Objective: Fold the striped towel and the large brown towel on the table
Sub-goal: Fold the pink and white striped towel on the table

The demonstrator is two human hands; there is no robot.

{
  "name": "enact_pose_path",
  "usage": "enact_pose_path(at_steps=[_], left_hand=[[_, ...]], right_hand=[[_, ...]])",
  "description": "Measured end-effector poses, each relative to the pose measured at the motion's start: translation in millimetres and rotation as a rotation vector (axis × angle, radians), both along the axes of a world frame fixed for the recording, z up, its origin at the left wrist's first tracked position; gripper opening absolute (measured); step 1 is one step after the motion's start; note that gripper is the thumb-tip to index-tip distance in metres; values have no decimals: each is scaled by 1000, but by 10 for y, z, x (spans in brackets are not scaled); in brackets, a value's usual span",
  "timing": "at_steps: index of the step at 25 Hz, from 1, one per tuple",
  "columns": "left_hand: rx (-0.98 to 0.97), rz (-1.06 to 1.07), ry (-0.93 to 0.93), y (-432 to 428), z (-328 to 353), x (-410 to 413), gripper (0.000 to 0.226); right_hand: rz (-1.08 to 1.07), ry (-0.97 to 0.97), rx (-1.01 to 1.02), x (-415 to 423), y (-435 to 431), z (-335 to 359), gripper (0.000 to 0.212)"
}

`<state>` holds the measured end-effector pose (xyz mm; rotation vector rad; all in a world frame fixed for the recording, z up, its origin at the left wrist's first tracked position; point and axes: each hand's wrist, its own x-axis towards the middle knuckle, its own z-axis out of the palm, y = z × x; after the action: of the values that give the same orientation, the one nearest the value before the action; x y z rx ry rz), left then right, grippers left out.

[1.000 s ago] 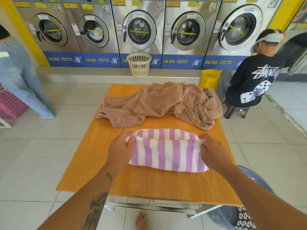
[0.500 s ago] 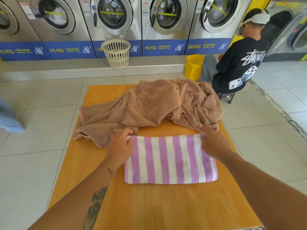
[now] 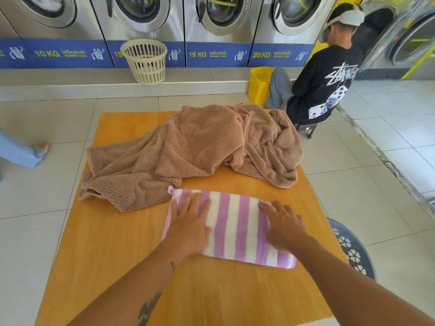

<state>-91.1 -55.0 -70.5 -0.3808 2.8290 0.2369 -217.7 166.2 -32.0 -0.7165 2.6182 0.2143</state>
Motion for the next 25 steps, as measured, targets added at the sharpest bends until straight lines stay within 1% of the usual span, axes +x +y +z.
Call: enact_pose_path(at_steps=[2,4,6,8,11,12,16,18,19,21,23,24,25], left_hand=[[-91,-76,126,-67,25,-84,71],[-109,-116,216,11,60,-76,57],[-51,-143,291,245,111,44,45],[25,-170,349,535,125,235,44],[58,-235,300,954,79,539,53],[49,-241,277,1093,69,632,60],[3,-187,124,1453,66,987,90],[-7,-123,10,1616,103,1140,101],[-9,-85,-22,1698,137,1188,103],[-4,-46,-38,1860,172,1218,99],[19,-5,14,1977,182,1186,86],[46,26,65,1995,179,1153,77],[99,75,109,2000,187,1119,66]], right_hand=[[3,-26,95,50,85,75,80],[28,-36,144,168,217,92,81],[60,-51,121,305,402,65,76],[108,-99,57,415,615,26,73],[199,-263,-12,464,890,17,79],[247,-277,-21,475,990,34,81],[401,-121,-36,599,1313,28,89],[442,-58,-87,704,1447,-43,87],[452,-39,-117,745,1492,-81,82],[462,12,-185,813,1553,-145,67],[468,60,-246,857,1583,-107,51],[465,54,-263,862,1584,-75,48],[468,24,-256,857,1586,-53,50]])
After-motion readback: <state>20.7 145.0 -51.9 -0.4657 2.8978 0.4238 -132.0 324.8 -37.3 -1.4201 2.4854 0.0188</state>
